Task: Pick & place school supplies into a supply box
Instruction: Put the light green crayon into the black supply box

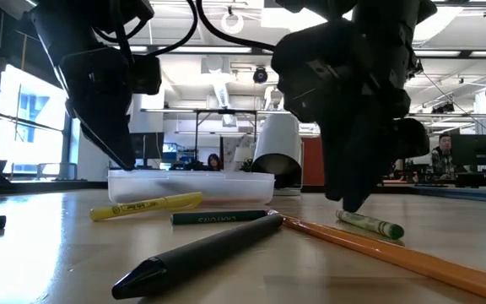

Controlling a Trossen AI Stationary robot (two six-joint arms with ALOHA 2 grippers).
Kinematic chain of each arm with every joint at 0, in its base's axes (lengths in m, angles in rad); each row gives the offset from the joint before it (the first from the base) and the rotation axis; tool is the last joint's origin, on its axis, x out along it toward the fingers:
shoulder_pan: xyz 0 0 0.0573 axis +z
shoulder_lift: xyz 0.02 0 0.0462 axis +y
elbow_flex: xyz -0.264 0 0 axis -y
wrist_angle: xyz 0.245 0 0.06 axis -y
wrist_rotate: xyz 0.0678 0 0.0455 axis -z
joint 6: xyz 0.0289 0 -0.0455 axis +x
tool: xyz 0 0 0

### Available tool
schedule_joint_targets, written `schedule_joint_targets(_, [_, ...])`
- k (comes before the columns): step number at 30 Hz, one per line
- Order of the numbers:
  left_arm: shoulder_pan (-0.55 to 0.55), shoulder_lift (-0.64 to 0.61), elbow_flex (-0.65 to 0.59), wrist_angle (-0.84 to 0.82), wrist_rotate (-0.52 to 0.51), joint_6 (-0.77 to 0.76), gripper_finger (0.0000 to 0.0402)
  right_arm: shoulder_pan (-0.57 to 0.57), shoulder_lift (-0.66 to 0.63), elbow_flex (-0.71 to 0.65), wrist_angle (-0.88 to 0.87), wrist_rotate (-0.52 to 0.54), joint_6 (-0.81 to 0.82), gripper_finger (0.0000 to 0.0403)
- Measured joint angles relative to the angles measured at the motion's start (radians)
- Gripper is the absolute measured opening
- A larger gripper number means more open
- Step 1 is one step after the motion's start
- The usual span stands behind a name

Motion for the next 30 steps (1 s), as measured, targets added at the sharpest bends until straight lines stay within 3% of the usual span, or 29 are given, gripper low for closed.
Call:
schedule_joint_targets(14, [0.000, 0.000, 0.000, 0.000, -0.001, -0.023, 0.0172, 0.000, 0.002, 0.001, -0.169, 0.012, 0.060, 0.0114])
schedule_joint_targets(23, [0.000, 0.000, 0.000, 0.000, -0.001, -0.023, 0.0172, 0.000, 0.002, 0.001, -0.175, 0.004, 0.050, 0.0113])
schedule_joint_targets(30, [0.000, 0.000, 0.000, 0.000, -0.002, -0.024, 0.0172, 0.004, 0.002, 0.001, -0.204, 0.001, 0.063, 0.0066])
